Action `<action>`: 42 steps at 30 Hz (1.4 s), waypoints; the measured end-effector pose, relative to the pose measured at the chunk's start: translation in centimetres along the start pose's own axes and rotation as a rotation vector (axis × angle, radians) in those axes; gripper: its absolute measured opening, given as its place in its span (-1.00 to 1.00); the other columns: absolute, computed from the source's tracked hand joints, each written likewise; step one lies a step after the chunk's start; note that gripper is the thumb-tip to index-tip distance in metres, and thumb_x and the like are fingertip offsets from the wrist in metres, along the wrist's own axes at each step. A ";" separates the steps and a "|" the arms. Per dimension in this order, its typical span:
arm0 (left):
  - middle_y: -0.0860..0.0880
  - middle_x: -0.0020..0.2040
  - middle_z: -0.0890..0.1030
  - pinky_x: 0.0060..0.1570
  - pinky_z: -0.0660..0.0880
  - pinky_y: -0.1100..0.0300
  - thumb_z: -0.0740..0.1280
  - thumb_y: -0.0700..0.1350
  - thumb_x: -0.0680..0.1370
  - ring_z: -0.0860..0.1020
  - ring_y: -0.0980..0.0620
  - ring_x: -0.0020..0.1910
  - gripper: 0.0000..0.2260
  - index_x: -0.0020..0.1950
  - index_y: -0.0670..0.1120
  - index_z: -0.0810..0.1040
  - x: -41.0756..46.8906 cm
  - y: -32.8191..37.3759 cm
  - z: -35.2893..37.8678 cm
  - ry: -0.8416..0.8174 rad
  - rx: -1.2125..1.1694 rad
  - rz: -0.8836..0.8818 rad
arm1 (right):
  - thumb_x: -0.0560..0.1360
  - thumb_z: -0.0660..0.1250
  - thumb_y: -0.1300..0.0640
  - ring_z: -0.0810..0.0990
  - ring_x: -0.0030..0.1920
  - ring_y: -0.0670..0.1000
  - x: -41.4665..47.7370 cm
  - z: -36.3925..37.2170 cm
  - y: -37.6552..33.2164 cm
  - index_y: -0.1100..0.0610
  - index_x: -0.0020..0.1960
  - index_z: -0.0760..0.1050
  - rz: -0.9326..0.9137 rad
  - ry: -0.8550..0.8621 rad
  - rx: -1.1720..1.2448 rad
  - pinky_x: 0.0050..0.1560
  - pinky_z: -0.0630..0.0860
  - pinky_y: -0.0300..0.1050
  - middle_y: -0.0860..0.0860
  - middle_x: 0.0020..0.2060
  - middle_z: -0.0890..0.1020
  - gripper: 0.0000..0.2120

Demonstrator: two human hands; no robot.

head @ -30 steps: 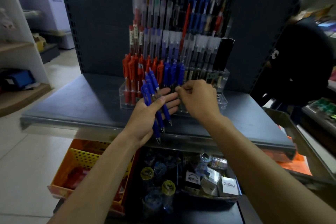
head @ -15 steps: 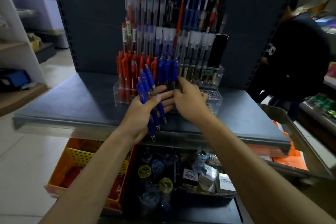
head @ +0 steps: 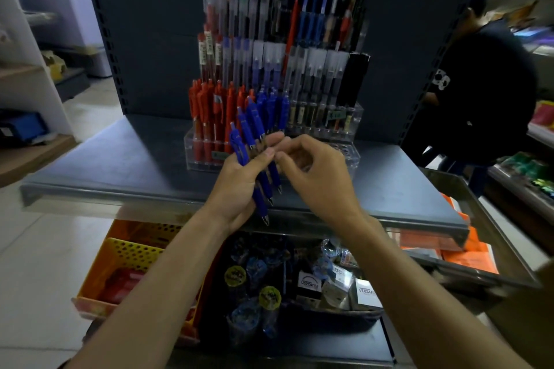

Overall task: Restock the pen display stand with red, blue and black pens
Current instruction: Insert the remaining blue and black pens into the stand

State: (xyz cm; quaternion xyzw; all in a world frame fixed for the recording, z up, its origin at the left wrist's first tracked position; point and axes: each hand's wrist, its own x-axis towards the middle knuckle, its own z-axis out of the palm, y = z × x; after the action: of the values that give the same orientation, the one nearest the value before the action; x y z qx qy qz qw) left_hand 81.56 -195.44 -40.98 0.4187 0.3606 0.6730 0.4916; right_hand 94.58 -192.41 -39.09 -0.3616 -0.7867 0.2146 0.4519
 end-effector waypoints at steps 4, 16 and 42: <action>-0.14 0.27 0.58 0.30 0.45 -0.04 0.14 -0.20 0.65 0.55 -0.07 0.26 -0.71 0.34 -0.17 0.49 -0.1 -0.4 0.1 -0.011 0.025 -0.049 | 0.58 0.30 0.19 0.62 -0.11 -0.18 0.2 0.0 -0.2 0.08 0.09 0.58 0.057 -0.135 0.072 -0.11 0.57 -0.34 -0.11 -0.13 0.66 -0.86; -0.07 0.11 0.66 -0.07 0.61 0.10 0.08 -0.09 0.68 0.66 -0.01 0.04 -0.74 0.30 0.05 0.46 0.7 0.0 -0.2 0.002 -0.076 0.006 | 0.52 0.36 0.16 0.68 -0.21 -0.02 1.6 -1.0 0.3 0.07 0.02 0.57 0.174 -0.054 0.131 -0.17 0.66 0.06 -0.01 -0.23 0.67 -0.91; -0.04 -0.07 0.69 -0.05 0.58 0.18 0.13 -0.25 0.65 0.65 0.04 -0.14 -0.80 0.18 -0.10 0.49 2.3 -0.4 -0.6 0.018 -0.051 0.110 | 0.48 0.33 0.12 0.57 -0.05 0.09 6.6 1.3 2.5 0.02 0.02 0.53 0.180 0.122 -0.372 0.07 0.49 0.04 -0.11 -0.25 0.61 -0.88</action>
State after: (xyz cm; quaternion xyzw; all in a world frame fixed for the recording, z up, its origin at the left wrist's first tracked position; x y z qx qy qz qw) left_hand 80.79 -193.19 -41.11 0.4192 0.3241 0.7116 0.4613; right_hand 92.24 -185.79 -37.71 -0.5198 -0.7487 0.0828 0.4030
